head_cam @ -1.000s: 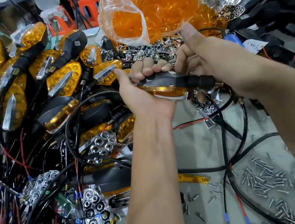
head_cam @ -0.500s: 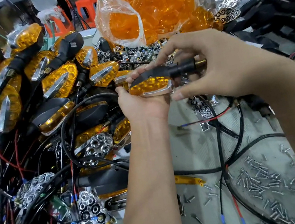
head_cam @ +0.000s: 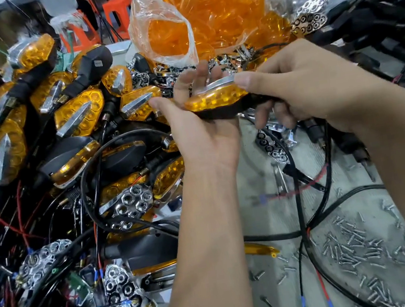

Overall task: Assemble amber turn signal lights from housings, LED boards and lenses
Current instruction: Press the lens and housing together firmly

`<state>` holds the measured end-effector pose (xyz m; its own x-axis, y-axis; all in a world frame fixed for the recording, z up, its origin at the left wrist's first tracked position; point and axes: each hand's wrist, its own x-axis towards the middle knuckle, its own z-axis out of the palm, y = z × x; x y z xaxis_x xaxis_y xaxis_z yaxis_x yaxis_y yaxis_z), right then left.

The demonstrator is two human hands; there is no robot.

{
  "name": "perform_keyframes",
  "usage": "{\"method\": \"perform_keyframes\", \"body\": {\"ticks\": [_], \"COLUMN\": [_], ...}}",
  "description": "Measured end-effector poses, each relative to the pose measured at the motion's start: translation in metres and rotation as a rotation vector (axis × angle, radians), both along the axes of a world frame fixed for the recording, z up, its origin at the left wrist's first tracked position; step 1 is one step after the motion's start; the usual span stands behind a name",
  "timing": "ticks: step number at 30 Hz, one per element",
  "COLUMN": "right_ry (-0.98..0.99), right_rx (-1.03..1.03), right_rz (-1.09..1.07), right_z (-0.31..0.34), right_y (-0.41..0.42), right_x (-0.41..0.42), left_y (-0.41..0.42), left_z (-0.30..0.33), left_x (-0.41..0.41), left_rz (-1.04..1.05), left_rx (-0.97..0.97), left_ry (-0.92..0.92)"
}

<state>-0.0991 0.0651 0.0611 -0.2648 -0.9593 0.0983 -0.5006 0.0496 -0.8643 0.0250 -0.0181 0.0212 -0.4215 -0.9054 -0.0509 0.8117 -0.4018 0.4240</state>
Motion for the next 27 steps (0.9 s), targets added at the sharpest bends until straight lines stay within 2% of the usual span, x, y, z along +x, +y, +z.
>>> {"method": "perform_keyframes", "body": {"ticks": [3,7,9,17,21,23,27], "right_ry": [-0.225,-0.325,-0.367,-0.341,-0.33,-0.311,-0.279], "right_rx": [0.165,0.205,0.206,0.189,0.179,0.179,0.187], "right_rz": [0.03,0.075,0.111,0.259,0.315,0.34,0.338], "right_z": [-0.003,-0.003,-0.002,-0.001,0.001,0.0,-0.004], "right_y": [0.0,0.002,0.002,0.001,0.001,0.001,0.001], "right_x": [-0.001,-0.001,0.001,0.012,0.01,0.008,0.003], "left_y": [0.004,0.009,0.01,0.006,0.008,0.008,0.006], "left_z": [-0.001,0.003,0.004,0.008,0.007,0.005,0.011], "left_x": [-0.003,-0.003,-0.001,0.01,0.012,0.013,0.013], "left_rz": [0.084,0.158,0.163,0.055,-0.075,-0.115,-0.064], "left_rx": [-0.166,-0.238,-0.257,-0.059,0.056,0.062,-0.007], "left_ry": [-0.112,-0.174,-0.145,0.182,0.323,0.334,0.197]}}
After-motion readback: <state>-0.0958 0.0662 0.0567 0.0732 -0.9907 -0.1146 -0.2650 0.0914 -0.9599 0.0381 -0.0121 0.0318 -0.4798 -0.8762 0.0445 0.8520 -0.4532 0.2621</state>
